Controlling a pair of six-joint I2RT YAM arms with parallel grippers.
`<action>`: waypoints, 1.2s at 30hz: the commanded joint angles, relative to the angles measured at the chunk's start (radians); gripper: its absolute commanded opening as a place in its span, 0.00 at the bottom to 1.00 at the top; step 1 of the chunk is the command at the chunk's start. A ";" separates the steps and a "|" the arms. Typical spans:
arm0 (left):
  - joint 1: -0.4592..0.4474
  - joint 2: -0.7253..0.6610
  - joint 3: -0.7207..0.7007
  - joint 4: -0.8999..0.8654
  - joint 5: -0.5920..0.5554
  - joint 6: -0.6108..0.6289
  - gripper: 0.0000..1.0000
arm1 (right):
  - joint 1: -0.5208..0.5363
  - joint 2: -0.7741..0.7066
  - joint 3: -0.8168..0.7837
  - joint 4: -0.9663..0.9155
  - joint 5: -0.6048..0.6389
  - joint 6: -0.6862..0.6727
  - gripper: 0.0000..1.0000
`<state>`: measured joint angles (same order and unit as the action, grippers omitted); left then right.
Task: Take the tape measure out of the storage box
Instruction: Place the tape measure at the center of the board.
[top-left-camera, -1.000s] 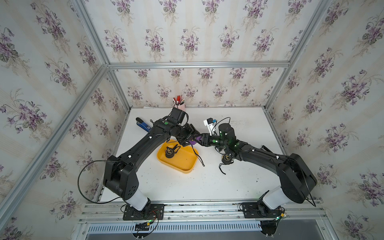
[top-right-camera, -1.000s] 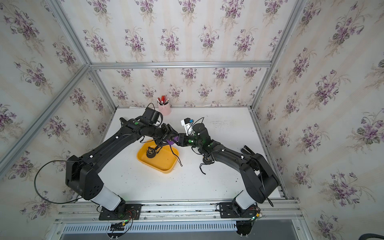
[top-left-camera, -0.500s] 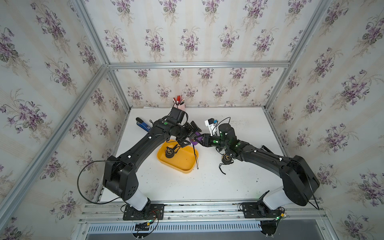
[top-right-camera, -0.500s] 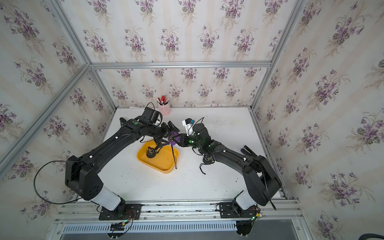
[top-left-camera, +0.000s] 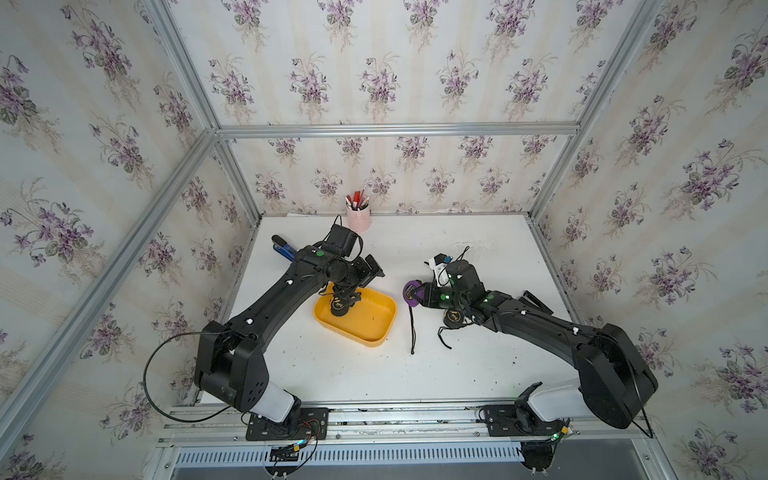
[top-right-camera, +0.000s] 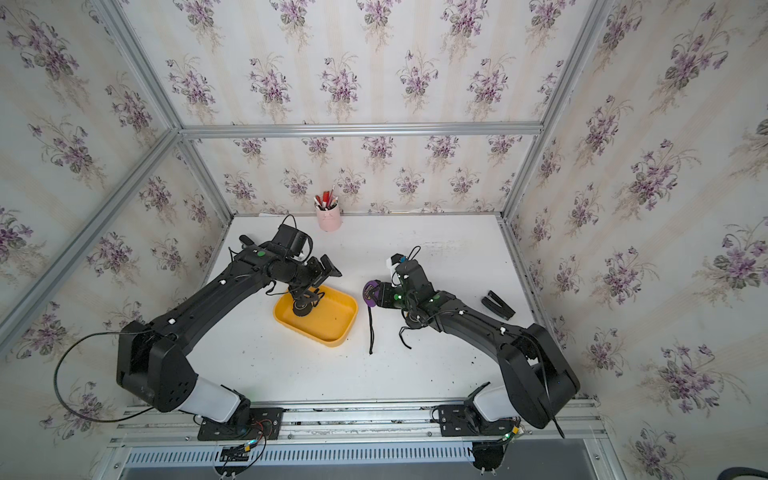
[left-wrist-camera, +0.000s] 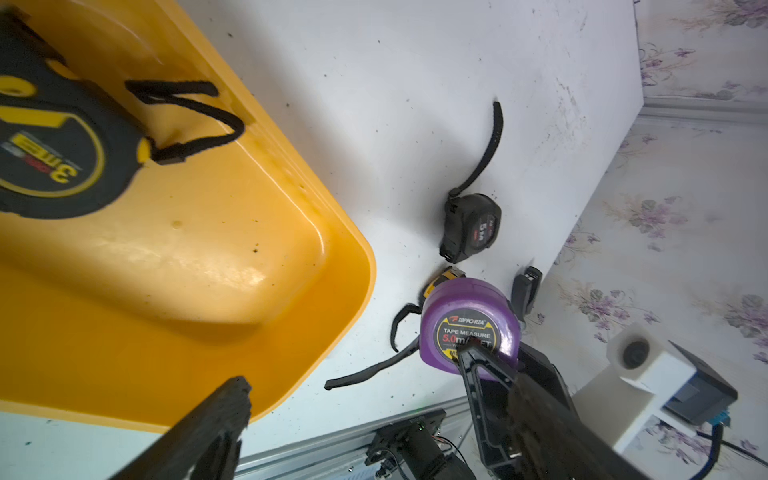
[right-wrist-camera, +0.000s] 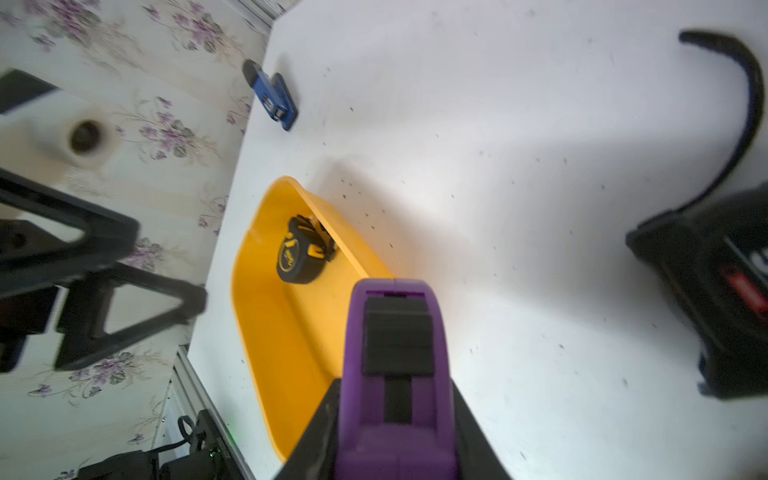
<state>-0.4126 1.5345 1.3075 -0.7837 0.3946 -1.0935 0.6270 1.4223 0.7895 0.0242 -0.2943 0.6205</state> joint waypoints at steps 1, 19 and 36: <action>0.002 0.002 0.003 -0.100 -0.127 0.094 1.00 | -0.005 0.011 -0.007 -0.056 0.035 -0.011 0.29; 0.002 0.083 -0.057 -0.220 -0.289 0.173 1.00 | -0.015 0.225 0.085 -0.174 -0.039 0.015 0.29; 0.004 0.124 -0.073 -0.172 -0.261 0.156 1.00 | -0.015 0.219 0.071 -0.219 0.033 0.031 0.69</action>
<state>-0.4103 1.6627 1.2396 -0.9642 0.1318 -0.9348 0.6113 1.6508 0.8639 -0.1883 -0.2893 0.6407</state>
